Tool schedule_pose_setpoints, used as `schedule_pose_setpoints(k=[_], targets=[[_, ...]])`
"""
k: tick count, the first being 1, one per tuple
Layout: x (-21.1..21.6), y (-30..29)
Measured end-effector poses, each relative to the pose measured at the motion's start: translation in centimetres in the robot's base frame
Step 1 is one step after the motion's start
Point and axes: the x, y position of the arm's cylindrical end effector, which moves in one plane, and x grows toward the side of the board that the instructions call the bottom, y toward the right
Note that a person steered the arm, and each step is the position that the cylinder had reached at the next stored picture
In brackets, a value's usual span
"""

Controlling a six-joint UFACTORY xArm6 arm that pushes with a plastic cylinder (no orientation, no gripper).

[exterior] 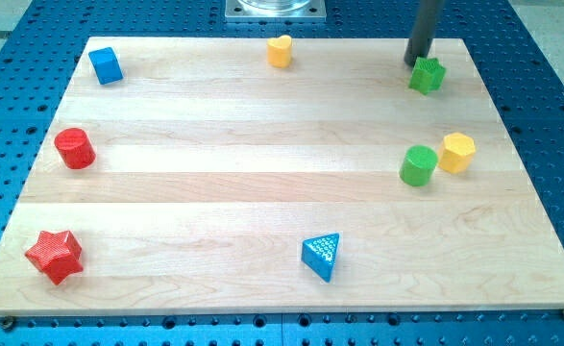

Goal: Push the green star into the green circle

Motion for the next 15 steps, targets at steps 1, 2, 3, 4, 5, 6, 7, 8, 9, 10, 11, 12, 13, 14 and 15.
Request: schedule_pose_setpoints(k=[1, 2, 3, 4, 5, 6, 7, 8, 9, 10, 11, 12, 13, 14, 15], targets=[[-2.3, 1.0], [-0.3, 1.0], [3.7, 1.0], [6.4, 1.0], [6.3, 1.0], [3.2, 1.1], [4.7, -1.7], [7.6, -4.2], [8.0, -3.3], [4.4, 0.6], [3.9, 2.3], [6.6, 2.2], [6.7, 0.8], [9.2, -0.7], [12.9, -1.8]])
